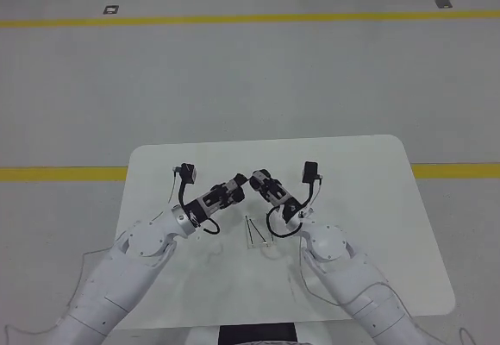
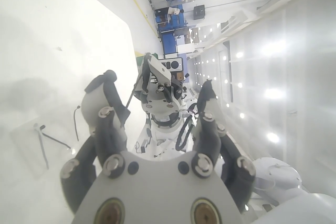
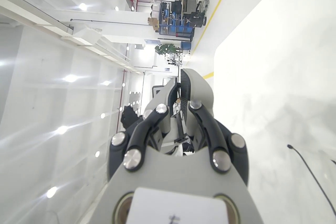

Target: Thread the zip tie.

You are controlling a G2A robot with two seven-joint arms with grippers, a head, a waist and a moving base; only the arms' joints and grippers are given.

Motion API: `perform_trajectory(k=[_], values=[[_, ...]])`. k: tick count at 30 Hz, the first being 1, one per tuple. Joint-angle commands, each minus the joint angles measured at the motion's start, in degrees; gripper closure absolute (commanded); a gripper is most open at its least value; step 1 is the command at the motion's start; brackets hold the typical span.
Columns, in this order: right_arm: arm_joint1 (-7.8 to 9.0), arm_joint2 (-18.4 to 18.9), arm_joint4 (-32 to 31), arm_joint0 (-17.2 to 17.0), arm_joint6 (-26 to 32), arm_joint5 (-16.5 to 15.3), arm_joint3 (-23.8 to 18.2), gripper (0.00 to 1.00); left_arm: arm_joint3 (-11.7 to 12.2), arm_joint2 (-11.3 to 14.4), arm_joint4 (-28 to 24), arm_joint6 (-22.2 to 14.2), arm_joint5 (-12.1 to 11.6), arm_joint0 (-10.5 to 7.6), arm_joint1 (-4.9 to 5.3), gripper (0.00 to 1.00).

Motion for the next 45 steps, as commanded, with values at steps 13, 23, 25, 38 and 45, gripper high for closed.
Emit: perform_trajectory(k=[13,23,25,38,45], values=[[-0.29,0.36,-0.44,-0.58,1.9,0.2,-0.34,1.0,0.3,0.08,0.77,0.27,0.2,-0.19,-0.1,0.8],[-0.48,0.44,-0.38,-0.94,3.51,-0.11,-0.67,1.0,0.13,-0.01,1.01,0.62,0.44,-0.01,-0.13,0.86],[-0.49,0.51,-0.39,-1.01,3.77,-0.25,-0.73,1.0,0.09,-0.03,1.06,0.66,0.46,0.02,-0.14,0.86],[-0.67,0.59,-0.94,-1.19,5.27,-0.98,-0.7,1.0,0.01,-0.11,1.15,0.89,0.71,0.14,-0.2,0.88],[-0.78,0.78,-0.93,-1.3,5.49,-1.46,-0.74,1.0,0.02,-0.11,1.2,0.73,0.96,0.08,-0.23,0.89]])
